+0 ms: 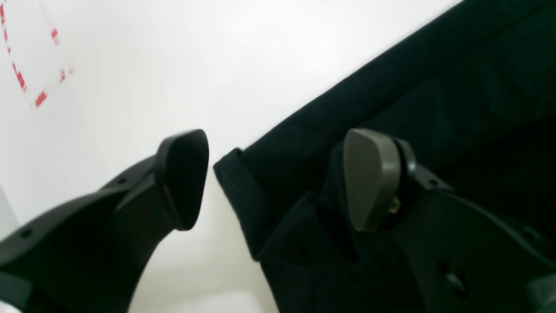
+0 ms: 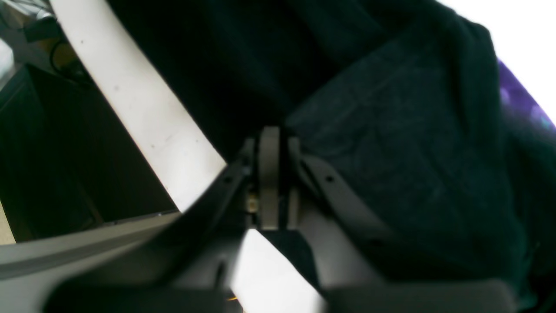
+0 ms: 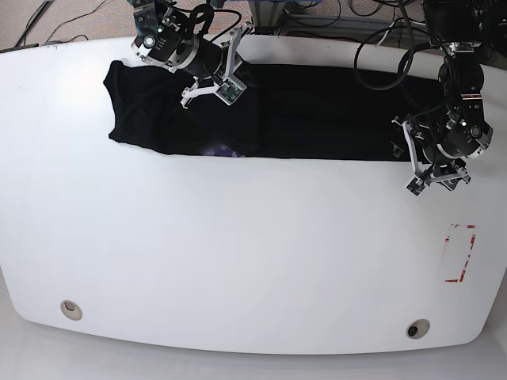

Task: Layout the t-shirt on the table in an organized manner, then fold the t-shirt properly
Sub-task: 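Grasp the sleeve with the right gripper and tuck it onto the shirt, then grasp both ends of the folded strip with both grippers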

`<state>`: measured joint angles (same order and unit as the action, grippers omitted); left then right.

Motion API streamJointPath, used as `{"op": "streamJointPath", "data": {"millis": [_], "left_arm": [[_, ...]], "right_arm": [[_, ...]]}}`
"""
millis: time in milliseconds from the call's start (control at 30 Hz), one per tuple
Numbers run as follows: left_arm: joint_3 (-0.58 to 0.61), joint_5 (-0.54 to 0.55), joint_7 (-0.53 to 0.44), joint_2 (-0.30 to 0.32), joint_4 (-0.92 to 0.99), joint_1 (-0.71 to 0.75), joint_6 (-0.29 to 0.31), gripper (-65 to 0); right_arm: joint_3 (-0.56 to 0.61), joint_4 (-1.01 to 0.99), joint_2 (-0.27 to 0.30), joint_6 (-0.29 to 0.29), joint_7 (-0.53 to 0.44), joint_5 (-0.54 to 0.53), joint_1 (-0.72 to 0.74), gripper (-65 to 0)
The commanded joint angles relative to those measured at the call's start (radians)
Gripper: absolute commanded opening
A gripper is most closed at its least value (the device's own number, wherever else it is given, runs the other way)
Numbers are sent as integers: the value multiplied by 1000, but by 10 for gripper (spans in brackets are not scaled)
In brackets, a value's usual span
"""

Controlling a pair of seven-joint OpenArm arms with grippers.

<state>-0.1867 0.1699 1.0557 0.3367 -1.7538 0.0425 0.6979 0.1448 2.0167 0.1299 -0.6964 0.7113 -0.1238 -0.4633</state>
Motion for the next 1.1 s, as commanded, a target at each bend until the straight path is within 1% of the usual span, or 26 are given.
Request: {"op": "streamJointPath", "data": {"millis": [0, 33, 100, 133, 167, 200, 267, 300, 433, 567, 633, 800, 933, 1000, 1067], "left_arm": [[-6, 9, -12, 11, -22, -2, 0, -204], [-6, 9, -12, 11, -22, 3, 0, -204], [-6, 10, -12, 9, -34, 6, 0, -204], [-6, 10, -12, 9, -41, 4, 0, -204], [-7, 12, -12, 9, -51, 4, 0, -204], [-7, 12, -12, 8, -62, 6, 0, -204], [-10, 20, -12, 6, -88, 7, 0, -204], [-10, 26, -12, 5, -96, 7, 0, -204], [-26, 95, -9, 5, -114, 12, 0, -204], [-70, 176, -9, 5, -113, 52, 0, -204], [-81, 199, -9, 5, -108, 70, 0, -204], [-83, 210, -9, 6, -107, 129, 0, -204], [-83, 207, -12, 6, -96, 168, 0, -208], [-84, 207, -13, 6, -82, 182, 0, -232], [-84, 207, -13, 6, -56, 188, 0, -276]], "right_arm": [[-3, 20, -3, -2, -22, -18, 1, -465], [-3, 22, -3, -2, -22, -18, 1, -420], [-3, 22, -3, -2, -22, -20, 1, -311], [-3, 22, -3, -2, -22, -20, 1, -281], [-3, 22, -2, -2, -22, -20, 1, -236], [-3, 22, -2, -2, -22, -20, 2, -206], [-6, 22, 0, -2, -22, -20, 7, -173], [-11, 22, 0, -2, -22, -20, 8, -173], [-98, 22, -8, -2, -22, -23, 19, -205], [-181, 19, -8, -2, -22, -24, 25, -257], [-219, 17, -5, -2, -22, -24, 39, -284], [-347, 5, -6, -2, -17, -26, 65, -346], [-422, -35, -8, -2, -15, -26, 96, -396], [-437, -63, -3, -2, -15, -24, 107, -428], [-449, -107, 1, -2, -15, -24, 116, -468]]}}
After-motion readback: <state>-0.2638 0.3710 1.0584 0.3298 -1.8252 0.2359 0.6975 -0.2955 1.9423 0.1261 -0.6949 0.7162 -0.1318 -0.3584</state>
